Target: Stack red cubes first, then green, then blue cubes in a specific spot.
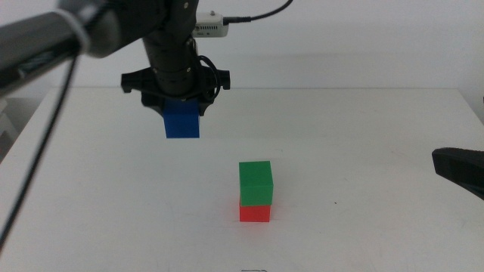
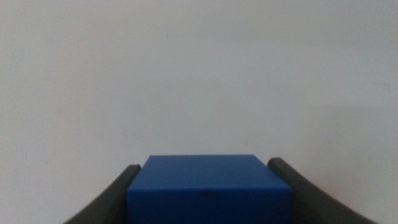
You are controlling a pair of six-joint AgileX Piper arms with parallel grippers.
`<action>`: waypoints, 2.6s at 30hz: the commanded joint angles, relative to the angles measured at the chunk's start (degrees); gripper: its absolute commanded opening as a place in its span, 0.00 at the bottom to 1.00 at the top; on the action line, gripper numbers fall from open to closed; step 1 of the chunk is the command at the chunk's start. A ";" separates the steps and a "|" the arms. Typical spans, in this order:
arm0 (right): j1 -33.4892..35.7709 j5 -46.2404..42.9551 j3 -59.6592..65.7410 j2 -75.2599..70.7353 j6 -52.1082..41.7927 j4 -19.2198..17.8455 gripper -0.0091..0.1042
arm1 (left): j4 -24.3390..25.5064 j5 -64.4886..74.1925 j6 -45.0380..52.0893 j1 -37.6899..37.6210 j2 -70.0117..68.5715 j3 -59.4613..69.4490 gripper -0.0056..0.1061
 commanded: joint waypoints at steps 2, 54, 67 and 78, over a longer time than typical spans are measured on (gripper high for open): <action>-0.40 -4.15 -1.38 -0.03 -0.54 -0.33 0.82 | 3.08 -3.87 -10.09 -4.16 -10.56 6.12 0.04; -0.40 -4.15 -1.38 -0.03 -0.54 -0.33 0.82 | 5.93 -2.93 -18.12 -18.70 -0.12 1.14 0.75; -0.40 -4.15 -1.38 -0.03 -0.54 -0.33 0.82 | 6.45 -1.98 -10.84 -18.70 -7.19 1.14 0.89; -0.40 -4.15 -1.38 -0.03 -0.54 -0.33 0.82 | 13.12 1.21 1.25 -18.70 -24.63 1.14 0.89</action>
